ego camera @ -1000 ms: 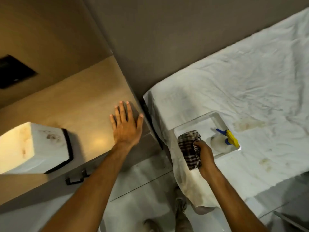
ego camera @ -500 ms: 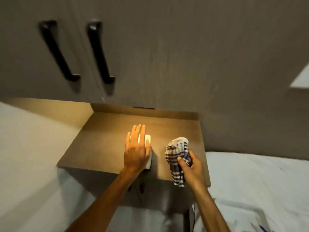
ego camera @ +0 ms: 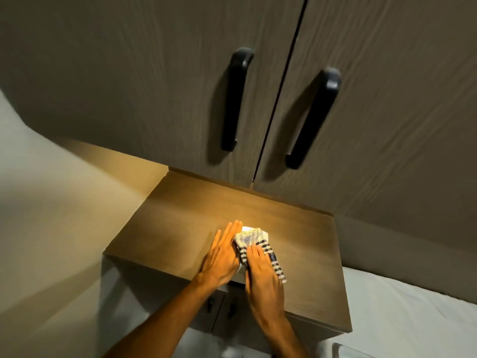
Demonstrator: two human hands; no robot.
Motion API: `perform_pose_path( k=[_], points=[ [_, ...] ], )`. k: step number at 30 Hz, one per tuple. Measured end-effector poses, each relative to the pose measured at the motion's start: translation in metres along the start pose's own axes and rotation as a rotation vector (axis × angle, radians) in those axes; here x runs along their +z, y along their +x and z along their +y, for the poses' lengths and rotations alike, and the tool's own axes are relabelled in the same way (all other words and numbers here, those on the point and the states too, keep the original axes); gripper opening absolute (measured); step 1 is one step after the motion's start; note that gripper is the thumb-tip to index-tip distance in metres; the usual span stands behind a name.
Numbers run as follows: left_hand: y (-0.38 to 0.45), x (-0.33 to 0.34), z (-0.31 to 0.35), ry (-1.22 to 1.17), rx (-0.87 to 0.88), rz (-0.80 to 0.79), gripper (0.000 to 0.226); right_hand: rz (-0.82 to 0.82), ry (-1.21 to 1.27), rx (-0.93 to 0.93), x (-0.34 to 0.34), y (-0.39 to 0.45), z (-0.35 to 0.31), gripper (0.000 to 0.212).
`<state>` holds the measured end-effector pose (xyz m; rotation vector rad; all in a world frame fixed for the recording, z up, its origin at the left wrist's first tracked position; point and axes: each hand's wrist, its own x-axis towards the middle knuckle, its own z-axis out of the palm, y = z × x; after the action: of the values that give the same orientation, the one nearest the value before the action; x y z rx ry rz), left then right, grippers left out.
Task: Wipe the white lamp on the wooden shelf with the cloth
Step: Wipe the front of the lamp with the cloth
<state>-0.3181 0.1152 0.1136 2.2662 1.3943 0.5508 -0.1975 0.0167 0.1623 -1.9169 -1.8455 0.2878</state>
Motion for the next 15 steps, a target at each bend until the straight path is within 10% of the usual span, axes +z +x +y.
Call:
perform_pose_path(
  k=[15],
  points=[
    [0.004,0.013,-0.009,0.068,0.010,0.022,0.076,-0.068,0.055,-0.019,-0.011,-0.018,0.007,0.069]
  ],
)
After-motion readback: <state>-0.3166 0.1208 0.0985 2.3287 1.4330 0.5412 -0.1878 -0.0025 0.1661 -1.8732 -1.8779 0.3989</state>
